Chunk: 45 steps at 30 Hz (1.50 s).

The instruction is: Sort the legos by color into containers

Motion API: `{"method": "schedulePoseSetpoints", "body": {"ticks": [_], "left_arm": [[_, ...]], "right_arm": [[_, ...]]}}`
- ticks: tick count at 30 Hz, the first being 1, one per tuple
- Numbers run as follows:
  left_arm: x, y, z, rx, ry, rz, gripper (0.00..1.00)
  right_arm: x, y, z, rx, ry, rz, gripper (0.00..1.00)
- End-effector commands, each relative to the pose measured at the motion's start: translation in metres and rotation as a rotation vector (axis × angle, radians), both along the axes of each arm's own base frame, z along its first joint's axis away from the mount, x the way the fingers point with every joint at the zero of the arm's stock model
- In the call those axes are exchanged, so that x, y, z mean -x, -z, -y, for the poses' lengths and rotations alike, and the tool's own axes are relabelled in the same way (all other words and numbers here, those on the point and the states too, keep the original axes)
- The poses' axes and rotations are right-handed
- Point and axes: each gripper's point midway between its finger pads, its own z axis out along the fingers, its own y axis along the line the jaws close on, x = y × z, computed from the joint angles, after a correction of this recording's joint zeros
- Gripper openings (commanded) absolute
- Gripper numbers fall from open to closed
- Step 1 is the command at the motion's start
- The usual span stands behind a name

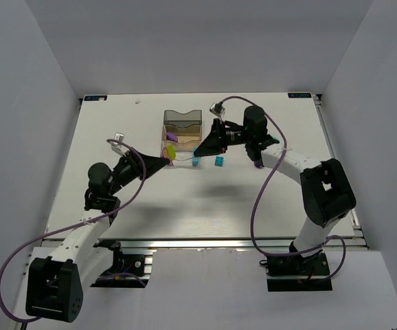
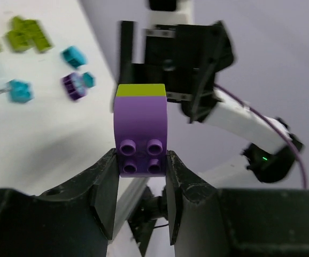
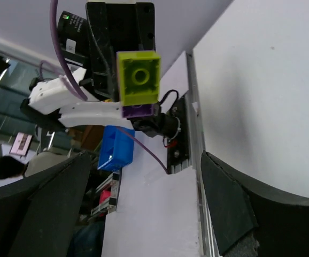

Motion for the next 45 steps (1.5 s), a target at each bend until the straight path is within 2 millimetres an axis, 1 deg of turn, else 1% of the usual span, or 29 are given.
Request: {"method": "schedulePoseSetpoints", "body": {"ticks": [1, 3, 7, 17, 24, 31, 35, 37, 39, 43, 44, 45], "left_arm": [[0.029, -0.055, 0.013, 0.102, 0.115, 0.224, 0.0], [0.032, -0.056, 0.017, 0.108, 0.128, 0.223, 0.0], [0.035, -0.054, 0.023, 0.12, 0.146, 0.222, 0.0], [0.03, -0.039, 0.028, 0.098, 0.144, 0.177, 0.0], [0.027, -0.035, 0.028, 0.103, 0.141, 0.162, 0.0], [0.025, -0.027, 0.029, 0.09, 0.148, 0.141, 0.0], [0.026, -0.025, 0.029, 0.09, 0.146, 0.136, 0.0], [0.026, -0.023, 0.029, 0.089, 0.146, 0.135, 0.0], [0.026, -0.02, 0.029, 0.085, 0.145, 0.126, 0.0], [0.027, -0.018, 0.028, 0.084, 0.14, 0.123, 0.0], [0.027, -0.017, 0.028, 0.083, 0.142, 0.124, 0.0], [0.028, -0.016, 0.028, 0.082, 0.142, 0.121, 0.0]], "right_arm": [[0.013, -0.026, -0.008, -0.1, -0.083, 0.012, 0.87], [0.015, -0.027, -0.011, -0.113, -0.094, 0.024, 0.86], [0.022, -0.037, -0.017, -0.153, -0.123, 0.061, 0.85], [0.026, -0.051, -0.028, -0.181, -0.153, 0.121, 0.83], [0.03, -0.05, -0.033, -0.171, -0.162, 0.134, 0.8], [0.032, -0.051, -0.045, -0.152, -0.165, 0.145, 0.77], [0.031, -0.048, -0.051, -0.126, -0.162, 0.137, 0.75], [0.03, -0.047, -0.052, -0.123, -0.159, 0.141, 0.71], [0.028, -0.044, -0.052, -0.116, -0.157, 0.137, 0.56], [0.028, -0.042, -0.052, -0.11, -0.153, 0.14, 0.37], [0.028, -0.04, -0.053, -0.103, -0.153, 0.14, 0.24], [0.027, -0.039, -0.052, -0.098, -0.152, 0.138, 0.17]]}}
